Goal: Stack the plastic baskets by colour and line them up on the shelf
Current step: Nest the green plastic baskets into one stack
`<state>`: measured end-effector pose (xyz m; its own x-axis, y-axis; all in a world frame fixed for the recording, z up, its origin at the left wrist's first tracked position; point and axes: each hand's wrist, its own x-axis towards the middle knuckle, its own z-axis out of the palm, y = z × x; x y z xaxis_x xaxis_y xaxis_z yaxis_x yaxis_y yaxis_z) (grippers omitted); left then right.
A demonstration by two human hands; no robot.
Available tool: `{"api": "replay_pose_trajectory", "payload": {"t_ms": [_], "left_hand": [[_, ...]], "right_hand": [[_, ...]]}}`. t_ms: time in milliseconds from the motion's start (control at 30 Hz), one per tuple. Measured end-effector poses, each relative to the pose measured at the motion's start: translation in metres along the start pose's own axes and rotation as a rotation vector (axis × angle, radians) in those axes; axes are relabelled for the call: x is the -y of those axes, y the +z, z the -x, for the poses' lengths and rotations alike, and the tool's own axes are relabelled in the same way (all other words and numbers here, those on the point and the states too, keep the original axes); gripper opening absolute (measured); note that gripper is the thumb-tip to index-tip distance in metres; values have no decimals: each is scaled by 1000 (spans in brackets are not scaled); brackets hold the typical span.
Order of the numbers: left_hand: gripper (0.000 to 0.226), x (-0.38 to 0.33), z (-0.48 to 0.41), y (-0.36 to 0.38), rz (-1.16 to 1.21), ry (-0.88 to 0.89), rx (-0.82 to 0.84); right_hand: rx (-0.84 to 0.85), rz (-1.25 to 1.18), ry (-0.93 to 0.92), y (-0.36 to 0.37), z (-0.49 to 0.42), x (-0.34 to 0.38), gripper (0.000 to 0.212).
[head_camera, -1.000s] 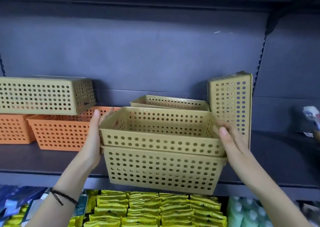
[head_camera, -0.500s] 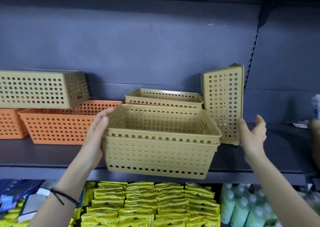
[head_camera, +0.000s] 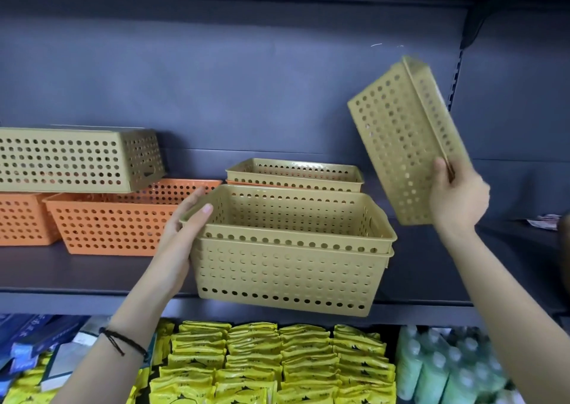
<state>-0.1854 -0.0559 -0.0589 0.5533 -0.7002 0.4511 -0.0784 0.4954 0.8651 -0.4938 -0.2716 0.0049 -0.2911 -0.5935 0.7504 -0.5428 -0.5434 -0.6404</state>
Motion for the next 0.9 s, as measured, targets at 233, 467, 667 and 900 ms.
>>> {"api": "replay_pose_trajectory", "payload": {"t_ms": [233,467,667,900], "left_hand": [[108,-5,5,0,-60,2,-26],[86,-6,8,9,-157,49,-118],[41,-7,7,12,-239,145,-92],[64,-6,11,9,-210,185,-109]], "right_hand": [[6,-118,-740,-18,-4,99,29],[242,-95,-1075,-6,35,117,28],[218,-87,-1124,-9,53,117,24],[171,-106,-1118,-17,75,119,18]]}}
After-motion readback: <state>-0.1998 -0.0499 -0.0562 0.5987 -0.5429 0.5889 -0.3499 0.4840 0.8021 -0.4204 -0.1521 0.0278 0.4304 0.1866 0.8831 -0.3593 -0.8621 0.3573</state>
